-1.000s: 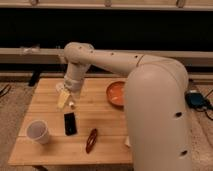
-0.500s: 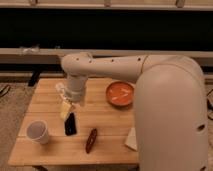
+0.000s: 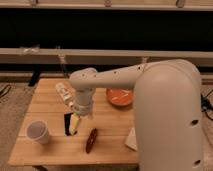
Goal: Drag the pepper across the table
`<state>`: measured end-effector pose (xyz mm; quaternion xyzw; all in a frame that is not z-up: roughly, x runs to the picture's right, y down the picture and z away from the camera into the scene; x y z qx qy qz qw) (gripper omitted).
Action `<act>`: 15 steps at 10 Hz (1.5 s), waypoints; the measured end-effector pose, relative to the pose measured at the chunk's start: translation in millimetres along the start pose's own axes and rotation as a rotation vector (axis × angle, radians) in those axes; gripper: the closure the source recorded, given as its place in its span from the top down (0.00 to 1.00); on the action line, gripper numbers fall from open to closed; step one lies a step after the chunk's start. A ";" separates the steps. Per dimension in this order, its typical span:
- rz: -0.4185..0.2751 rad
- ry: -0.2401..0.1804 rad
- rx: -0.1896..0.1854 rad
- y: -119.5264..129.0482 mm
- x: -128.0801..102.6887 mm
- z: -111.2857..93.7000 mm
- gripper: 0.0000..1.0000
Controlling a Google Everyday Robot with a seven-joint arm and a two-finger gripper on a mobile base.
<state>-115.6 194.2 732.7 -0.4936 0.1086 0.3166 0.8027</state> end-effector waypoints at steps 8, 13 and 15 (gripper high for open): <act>0.174 0.054 0.081 -30.9 41.0 46.6 0.80; 0.229 0.064 0.126 -36.5 32.9 67.8 0.80; 0.245 0.070 0.137 -39.6 29.5 72.3 0.80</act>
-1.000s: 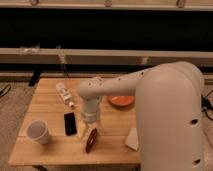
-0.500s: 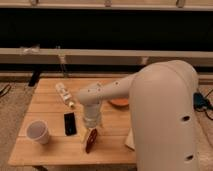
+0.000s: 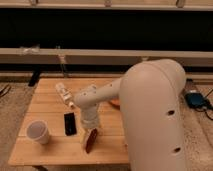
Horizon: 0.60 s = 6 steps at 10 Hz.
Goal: Drag the pepper across the table
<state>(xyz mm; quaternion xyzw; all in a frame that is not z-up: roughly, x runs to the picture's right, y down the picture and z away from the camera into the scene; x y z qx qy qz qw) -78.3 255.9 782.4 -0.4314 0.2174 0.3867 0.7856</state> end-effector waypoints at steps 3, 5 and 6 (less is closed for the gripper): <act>0.026 0.015 0.001 -3.5 -4.4 7.0 0.78; 0.045 0.021 -0.013 -5.3 -4.9 9.6 0.60; 0.056 0.022 -0.021 -6.9 -4.4 10.3 0.50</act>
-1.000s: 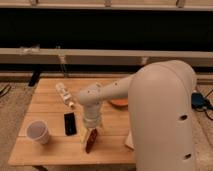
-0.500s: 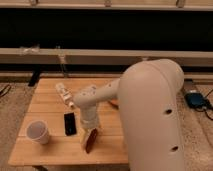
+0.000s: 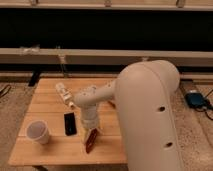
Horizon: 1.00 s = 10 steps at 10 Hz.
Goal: Drag the pepper across the table
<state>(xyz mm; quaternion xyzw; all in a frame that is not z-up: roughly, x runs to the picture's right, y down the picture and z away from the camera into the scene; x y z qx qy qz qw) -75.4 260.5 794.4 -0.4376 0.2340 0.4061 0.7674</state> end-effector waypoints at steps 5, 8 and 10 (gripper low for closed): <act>0.017 -0.018 -0.014 -3.8 -0.7 -6.7 0.07; 0.020 -0.029 -0.012 -5.8 -1.4 -11.0 0.06; 0.017 -0.038 -0.011 -6.7 -4.2 -12.4 0.06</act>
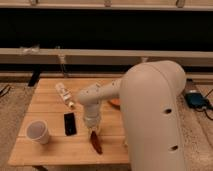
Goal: Drag the pepper across the table
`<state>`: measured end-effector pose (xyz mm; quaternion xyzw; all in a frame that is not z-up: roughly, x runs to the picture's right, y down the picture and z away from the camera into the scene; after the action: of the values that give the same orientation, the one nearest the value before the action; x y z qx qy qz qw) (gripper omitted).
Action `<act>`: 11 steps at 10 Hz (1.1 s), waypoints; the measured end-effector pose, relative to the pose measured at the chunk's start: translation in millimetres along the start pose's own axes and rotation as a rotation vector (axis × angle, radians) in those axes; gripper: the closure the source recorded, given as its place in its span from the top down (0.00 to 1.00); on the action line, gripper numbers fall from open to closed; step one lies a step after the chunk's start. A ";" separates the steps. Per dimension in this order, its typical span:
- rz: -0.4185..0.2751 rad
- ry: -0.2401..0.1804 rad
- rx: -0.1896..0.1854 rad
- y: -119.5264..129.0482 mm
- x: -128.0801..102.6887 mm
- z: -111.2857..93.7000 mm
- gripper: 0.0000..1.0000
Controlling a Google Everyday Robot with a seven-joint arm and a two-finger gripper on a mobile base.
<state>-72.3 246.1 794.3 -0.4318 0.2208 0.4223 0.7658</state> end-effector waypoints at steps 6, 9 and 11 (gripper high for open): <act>-0.007 -0.063 0.001 -8.8 -32.8 -12.8 0.06; -0.014 -0.107 0.008 -14.3 -63.3 -22.6 0.06; -0.021 -0.131 0.012 -17.8 -78.0 -28.2 0.06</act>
<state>-99.2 181.8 842.6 -0.4011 0.1680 0.4403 0.7855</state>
